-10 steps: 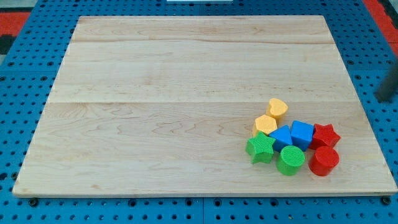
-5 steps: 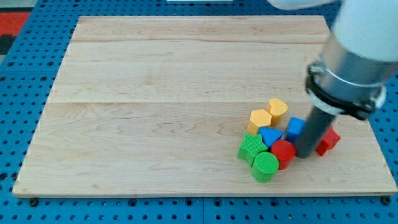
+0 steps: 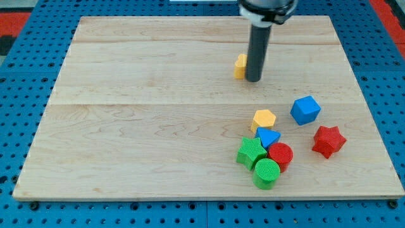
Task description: Separate the yellow heart with the group of the blocks towards the top right
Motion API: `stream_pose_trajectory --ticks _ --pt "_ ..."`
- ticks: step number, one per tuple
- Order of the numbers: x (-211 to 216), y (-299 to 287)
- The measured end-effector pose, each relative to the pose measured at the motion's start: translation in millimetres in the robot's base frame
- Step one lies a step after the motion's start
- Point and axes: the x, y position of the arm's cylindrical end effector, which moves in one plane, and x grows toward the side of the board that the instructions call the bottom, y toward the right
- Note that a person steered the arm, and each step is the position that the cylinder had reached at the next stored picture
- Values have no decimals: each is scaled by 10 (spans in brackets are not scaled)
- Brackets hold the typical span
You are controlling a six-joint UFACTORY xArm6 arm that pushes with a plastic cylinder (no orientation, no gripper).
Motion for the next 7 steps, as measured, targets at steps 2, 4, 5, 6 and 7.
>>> stream_pose_trajectory --ticks 2,4,5,6,7 --pt "-189 234" --pt "-525 -844" --pt "-800 -199" --pt "-838 325" --pt "-570 690"
